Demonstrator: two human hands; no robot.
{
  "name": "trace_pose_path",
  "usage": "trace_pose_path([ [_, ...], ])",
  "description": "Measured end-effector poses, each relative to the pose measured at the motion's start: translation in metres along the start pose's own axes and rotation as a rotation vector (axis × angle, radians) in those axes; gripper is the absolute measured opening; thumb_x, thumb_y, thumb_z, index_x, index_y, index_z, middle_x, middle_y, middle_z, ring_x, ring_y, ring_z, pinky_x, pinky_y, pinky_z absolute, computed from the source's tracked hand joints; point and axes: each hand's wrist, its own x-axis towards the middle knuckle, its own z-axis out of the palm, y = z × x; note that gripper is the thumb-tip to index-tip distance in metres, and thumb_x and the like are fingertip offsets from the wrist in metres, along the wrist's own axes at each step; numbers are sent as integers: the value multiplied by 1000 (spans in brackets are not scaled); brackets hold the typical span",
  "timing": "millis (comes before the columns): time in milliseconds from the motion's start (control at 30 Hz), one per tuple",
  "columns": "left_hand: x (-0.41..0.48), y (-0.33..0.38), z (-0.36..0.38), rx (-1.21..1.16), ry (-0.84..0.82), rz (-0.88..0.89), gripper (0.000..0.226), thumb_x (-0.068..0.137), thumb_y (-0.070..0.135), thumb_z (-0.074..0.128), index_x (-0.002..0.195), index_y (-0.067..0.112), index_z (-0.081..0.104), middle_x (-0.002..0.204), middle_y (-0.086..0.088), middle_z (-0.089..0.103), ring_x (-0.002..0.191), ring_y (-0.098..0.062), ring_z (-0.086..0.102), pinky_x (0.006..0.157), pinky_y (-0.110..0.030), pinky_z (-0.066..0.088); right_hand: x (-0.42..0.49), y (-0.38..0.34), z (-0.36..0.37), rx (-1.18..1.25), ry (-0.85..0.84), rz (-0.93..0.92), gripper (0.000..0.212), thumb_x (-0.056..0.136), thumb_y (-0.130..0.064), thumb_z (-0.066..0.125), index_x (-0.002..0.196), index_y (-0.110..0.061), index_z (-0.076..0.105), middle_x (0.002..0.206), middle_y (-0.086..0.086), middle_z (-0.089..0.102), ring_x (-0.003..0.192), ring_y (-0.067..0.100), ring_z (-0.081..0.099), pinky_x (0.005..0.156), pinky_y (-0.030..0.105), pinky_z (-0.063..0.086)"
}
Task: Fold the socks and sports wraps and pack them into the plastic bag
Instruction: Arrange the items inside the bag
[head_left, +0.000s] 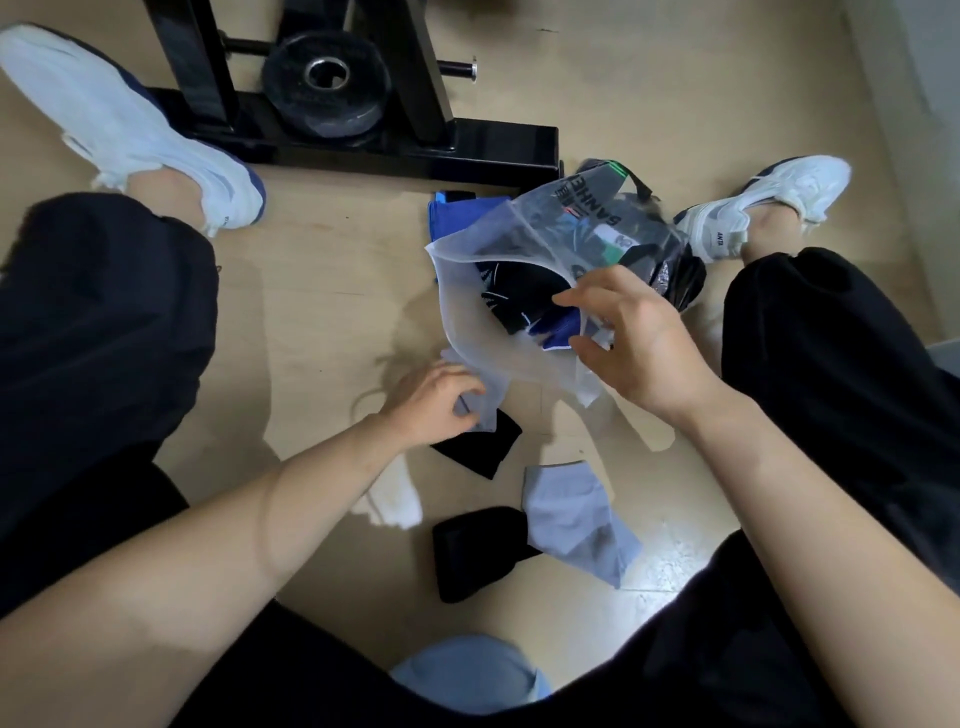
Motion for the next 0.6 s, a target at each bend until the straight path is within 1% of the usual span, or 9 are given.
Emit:
trace_pose_path([
  [67, 0, -3, 15, 121, -179, -69, 62, 75, 43, 80, 132, 23, 65, 138, -1, 57, 130, -28, 48, 108, -40, 41, -3, -5, 3, 2, 41, -28, 43, 81, -5, 75, 122, -13, 68, 118, 5, 57, 108, 24, 59, 93, 32, 49],
  [100, -1, -2, 20, 212, -246, -88, 69, 78, 48, 79, 140, 28, 57, 146, 2, 49, 137, -28, 39, 111, -39, 37, -4, -8, 5, 2, 56, -43, 40, 81, -6, 75, 120, -11, 69, 116, 5, 58, 108, 25, 59, 93, 32, 49],
  [167, -5, 0, 27, 383, -249, -72, 60, 84, 52, 72, 139, 35, 54, 143, 5, 47, 137, -25, 37, 106, -39, 40, -7, -12, 8, 6, 70, -65, 36, 80, -5, 74, 116, -10, 71, 112, 6, 58, 105, 26, 59, 90, 35, 50],
  [233, -10, 2, 26, 438, -212, -23, 39, 90, 48, 65, 125, 33, 64, 129, 3, 56, 128, -24, 47, 99, -37, 40, -8, -15, 9, 12, 63, -64, 34, 81, -5, 74, 114, -10, 71, 106, 5, 58, 93, 22, 58, 83, 35, 51],
  [300, -15, 0, 22, 345, -194, -35, 22, 91, 48, 63, 101, 29, 70, 109, 2, 62, 112, -24, 58, 84, -36, 44, -8, -20, 10, 20, 25, -71, 31, 83, -9, 73, 113, -13, 71, 100, 2, 60, 83, 17, 57, 77, 35, 52],
  [367, -20, 1, 10, 213, -213, -97, 31, 89, 53, 65, 72, 29, 57, 85, 6, 59, 89, -23, 62, 64, -33, 41, -9, -25, 12, 39, -43, -75, 28, 84, -13, 71, 111, -16, 71, 94, -1, 62, 77, 18, 60, 72, 38, 53],
  [433, -21, 3, -7, 128, -226, -161, 28, 86, 54, 66, 76, 30, 57, 76, 9, 60, 80, -19, 62, 62, -32, 43, -12, -31, 19, 70, -127, -53, 27, 83, -17, 73, 110, -18, 71, 89, -4, 62, 69, 17, 62, 69, 38, 53],
  [533, -25, 14, -37, -26, -221, -150, 23, 83, 48, 71, 103, 36, 67, 74, 15, 64, 71, -7, 59, 68, -33, 50, -18, -34, 35, 112, -291, 56, 31, 83, -23, 78, 112, -18, 70, 89, -4, 64, 70, 17, 64, 72, 36, 54],
  [600, -31, 26, -56, -148, -205, -130, 19, 85, 36, 76, 101, 27, 70, 62, 22, 58, 58, 1, 51, 60, -25, 44, -22, -35, 44, 203, -389, 159, 35, 81, -27, 80, 114, -18, 68, 94, -2, 66, 77, 19, 65, 75, 30, 53],
])
